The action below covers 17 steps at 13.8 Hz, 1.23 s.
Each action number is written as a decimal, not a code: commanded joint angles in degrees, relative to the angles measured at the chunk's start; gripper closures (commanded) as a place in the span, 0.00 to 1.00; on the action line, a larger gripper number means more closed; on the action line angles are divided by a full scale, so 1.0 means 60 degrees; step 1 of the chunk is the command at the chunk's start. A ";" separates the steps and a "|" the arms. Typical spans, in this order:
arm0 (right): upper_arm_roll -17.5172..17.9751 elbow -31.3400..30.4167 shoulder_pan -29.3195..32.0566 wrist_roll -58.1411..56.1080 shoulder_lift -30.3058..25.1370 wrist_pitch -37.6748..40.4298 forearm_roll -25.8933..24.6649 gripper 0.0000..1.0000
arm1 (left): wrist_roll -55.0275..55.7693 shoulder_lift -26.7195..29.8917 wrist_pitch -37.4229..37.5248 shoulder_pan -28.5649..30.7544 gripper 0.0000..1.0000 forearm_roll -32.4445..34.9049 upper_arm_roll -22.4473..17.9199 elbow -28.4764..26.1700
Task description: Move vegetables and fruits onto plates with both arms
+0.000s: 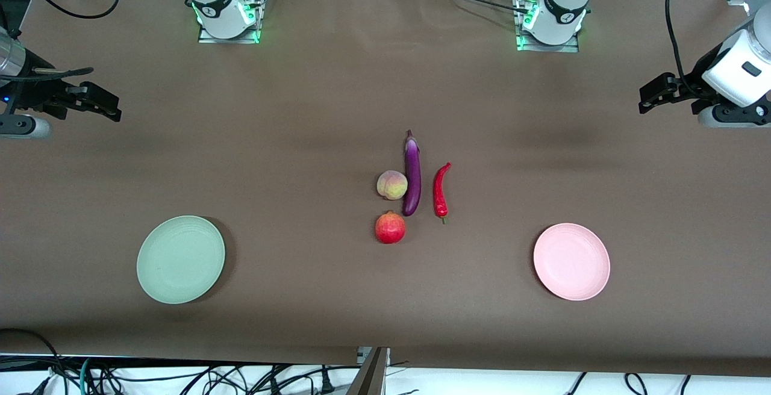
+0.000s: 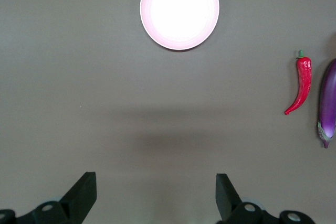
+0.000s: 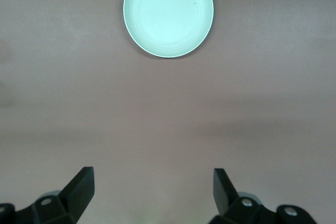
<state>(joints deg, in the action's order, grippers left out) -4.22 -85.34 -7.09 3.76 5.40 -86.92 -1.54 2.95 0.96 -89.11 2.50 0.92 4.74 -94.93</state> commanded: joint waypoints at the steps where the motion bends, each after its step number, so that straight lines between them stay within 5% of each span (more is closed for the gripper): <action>1: 0.0073 0.0205 0.0054 0.0046 0.0067 0.0059 -0.0051 0.00 | -0.0184 -0.0203 0.0175 -0.0022 0.00 0.0067 0.0030 0.0324; 13: 0.0088 0.0205 0.0040 0.0134 0.0067 0.0030 -0.0051 0.00 | -0.0024 -0.0408 0.0541 -0.0080 0.00 0.0067 0.0205 0.0324; 17: 0.0073 0.0190 0.0069 0.0178 0.0067 0.0029 -0.0051 0.00 | -0.0038 -0.1532 0.0527 -0.0328 0.00 0.0052 0.0249 0.0324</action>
<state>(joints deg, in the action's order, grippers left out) -4.18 -85.33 -7.10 4.10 5.40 -87.07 -1.54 2.98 -3.10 -86.58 1.87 0.92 6.18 -94.88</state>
